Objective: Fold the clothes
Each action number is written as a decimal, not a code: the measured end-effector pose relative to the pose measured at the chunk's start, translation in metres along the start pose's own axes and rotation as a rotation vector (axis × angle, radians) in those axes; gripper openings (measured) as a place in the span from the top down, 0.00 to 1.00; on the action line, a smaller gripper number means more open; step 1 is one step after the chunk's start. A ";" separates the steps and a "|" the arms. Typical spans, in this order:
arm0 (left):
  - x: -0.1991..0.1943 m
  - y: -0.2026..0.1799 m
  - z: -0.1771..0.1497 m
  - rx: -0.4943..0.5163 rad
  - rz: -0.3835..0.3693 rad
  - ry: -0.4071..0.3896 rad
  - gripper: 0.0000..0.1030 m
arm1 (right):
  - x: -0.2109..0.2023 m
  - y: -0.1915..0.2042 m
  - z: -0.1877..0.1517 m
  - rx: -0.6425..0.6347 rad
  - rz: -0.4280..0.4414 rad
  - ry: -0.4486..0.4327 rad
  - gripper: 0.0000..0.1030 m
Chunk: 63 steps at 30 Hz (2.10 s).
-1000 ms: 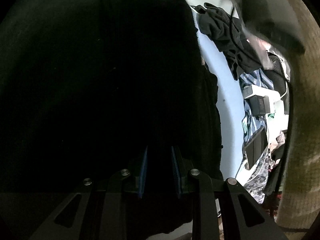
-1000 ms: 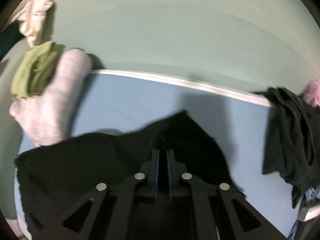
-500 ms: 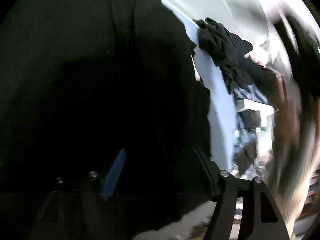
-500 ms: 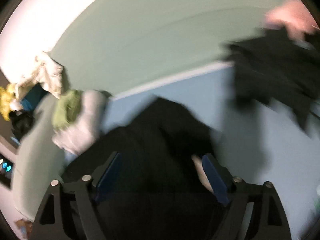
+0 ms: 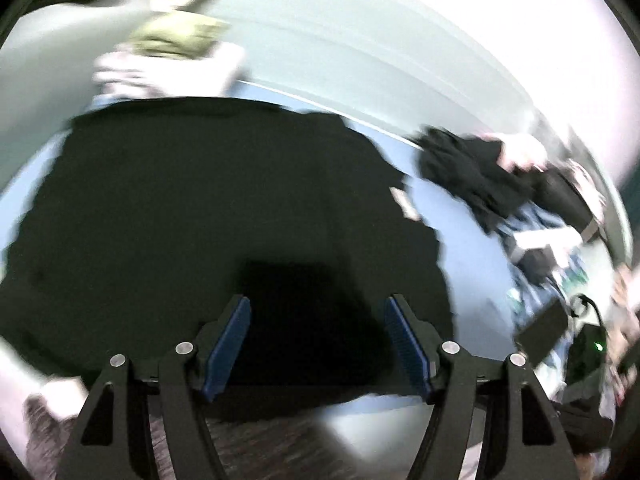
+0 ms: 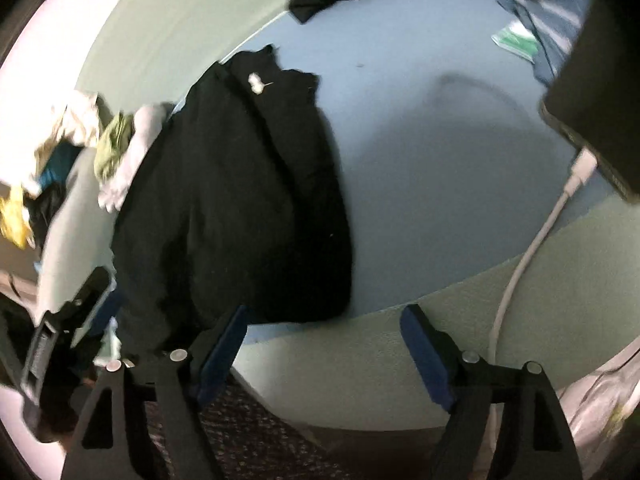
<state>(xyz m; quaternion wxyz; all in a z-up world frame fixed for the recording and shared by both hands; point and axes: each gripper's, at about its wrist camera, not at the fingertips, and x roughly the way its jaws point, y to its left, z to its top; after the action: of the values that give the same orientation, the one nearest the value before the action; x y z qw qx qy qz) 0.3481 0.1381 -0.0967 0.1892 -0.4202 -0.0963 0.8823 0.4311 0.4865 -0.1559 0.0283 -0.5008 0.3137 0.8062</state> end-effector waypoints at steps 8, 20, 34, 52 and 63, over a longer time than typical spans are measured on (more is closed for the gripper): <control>-0.050 0.075 0.000 -0.152 0.224 -0.108 0.31 | 0.002 0.037 -0.021 -0.179 -0.141 -0.081 0.31; -0.048 0.118 -0.036 -0.349 0.184 -0.236 0.31 | -0.020 0.133 -0.056 -0.181 -0.177 -0.378 0.04; -0.037 0.150 -0.051 -0.561 0.150 -0.177 0.24 | 0.043 0.113 -0.062 0.050 -0.041 -0.289 0.04; -0.032 0.164 -0.054 -0.644 0.090 -0.156 0.24 | 0.050 0.106 -0.055 0.087 0.007 -0.229 0.01; -0.032 0.165 -0.055 -0.657 0.065 -0.154 0.24 | 0.050 0.104 -0.054 0.099 0.023 -0.228 0.00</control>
<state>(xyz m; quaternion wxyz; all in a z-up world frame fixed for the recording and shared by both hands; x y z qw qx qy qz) 0.3675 -0.0249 -0.1633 0.0075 -0.3938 -0.3758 0.8388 0.4118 0.3608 -0.1643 0.0792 -0.4000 0.3538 0.8418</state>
